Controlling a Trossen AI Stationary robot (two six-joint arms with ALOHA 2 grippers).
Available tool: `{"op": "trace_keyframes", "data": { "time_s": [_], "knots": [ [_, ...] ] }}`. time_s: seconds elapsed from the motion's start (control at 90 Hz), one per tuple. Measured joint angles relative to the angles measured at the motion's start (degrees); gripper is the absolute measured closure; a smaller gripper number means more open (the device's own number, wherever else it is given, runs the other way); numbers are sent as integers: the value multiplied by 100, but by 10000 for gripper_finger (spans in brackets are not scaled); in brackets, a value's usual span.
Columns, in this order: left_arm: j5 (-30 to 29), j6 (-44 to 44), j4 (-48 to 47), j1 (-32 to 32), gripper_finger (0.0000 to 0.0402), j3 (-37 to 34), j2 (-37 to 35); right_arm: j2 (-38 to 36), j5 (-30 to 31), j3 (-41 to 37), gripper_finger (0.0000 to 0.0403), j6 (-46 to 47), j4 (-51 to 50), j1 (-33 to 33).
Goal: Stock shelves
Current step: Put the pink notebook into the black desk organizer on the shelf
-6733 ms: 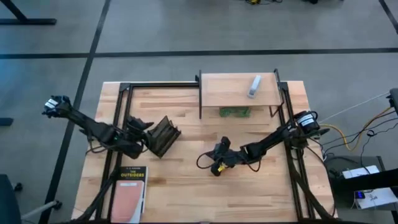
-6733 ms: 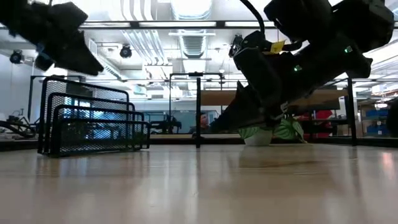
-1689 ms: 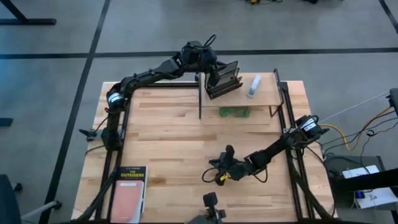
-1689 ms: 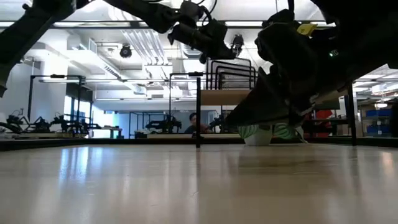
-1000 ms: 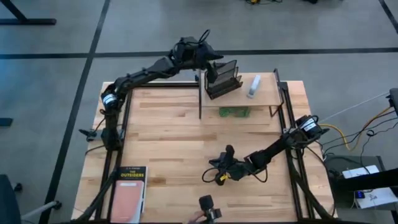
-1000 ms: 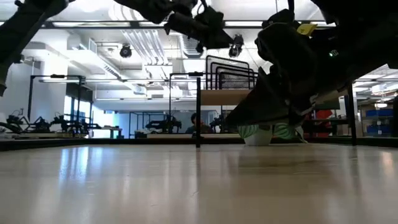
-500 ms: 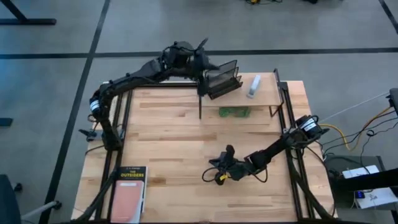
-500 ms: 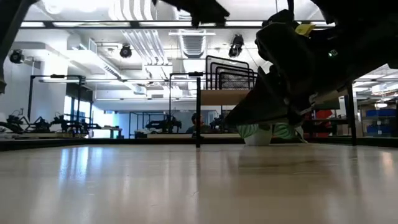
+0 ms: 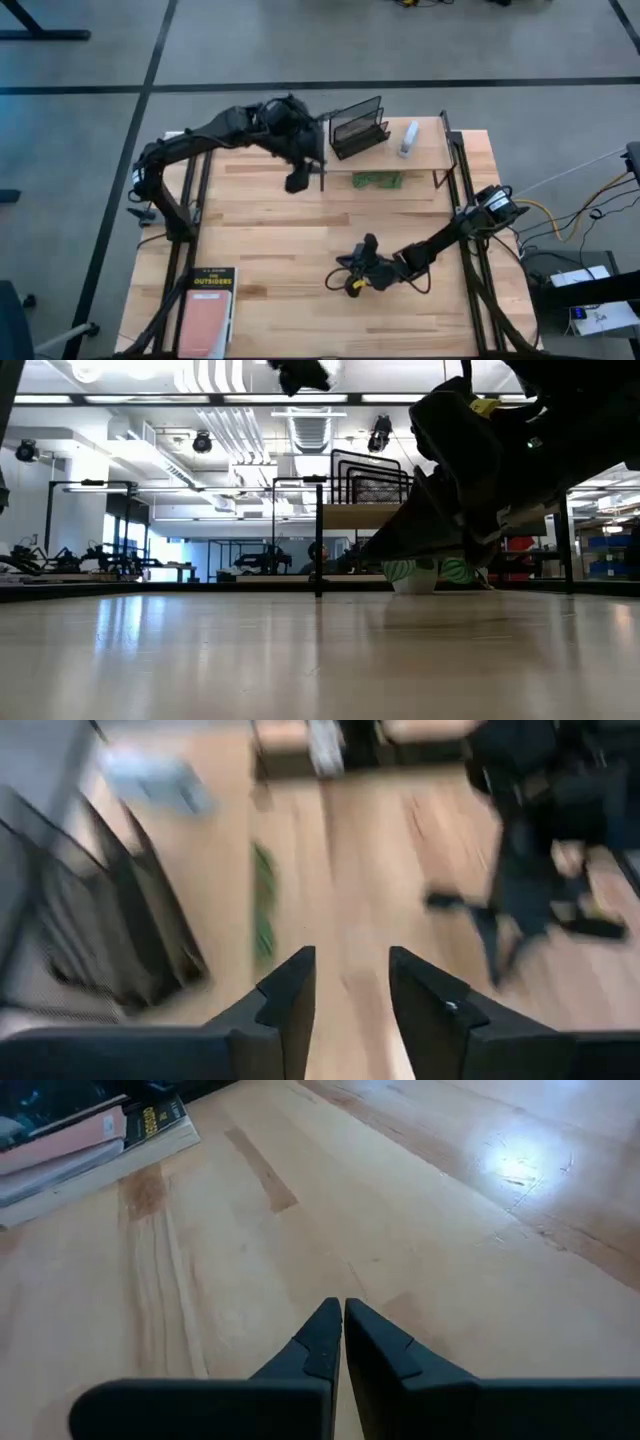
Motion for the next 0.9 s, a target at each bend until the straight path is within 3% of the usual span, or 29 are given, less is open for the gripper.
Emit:
{"op": "trace_keyframes", "data": {
  "time_s": [0.2, 0.489, 0.9],
  "knots": [
    [2, -700, -1053, -525, 303, -310, 0, 0, 0, 0, 400, 13, 32, 63],
    [4, -1480, -1205, -1453, 306, -1480, -72, 0, 1, 0, 400, 3, 204, 65],
    [52, -3223, -1410, -2668, 342, -3509, -98, 0, 15, 0, 400, -130, 210, 63]
  ]
}}
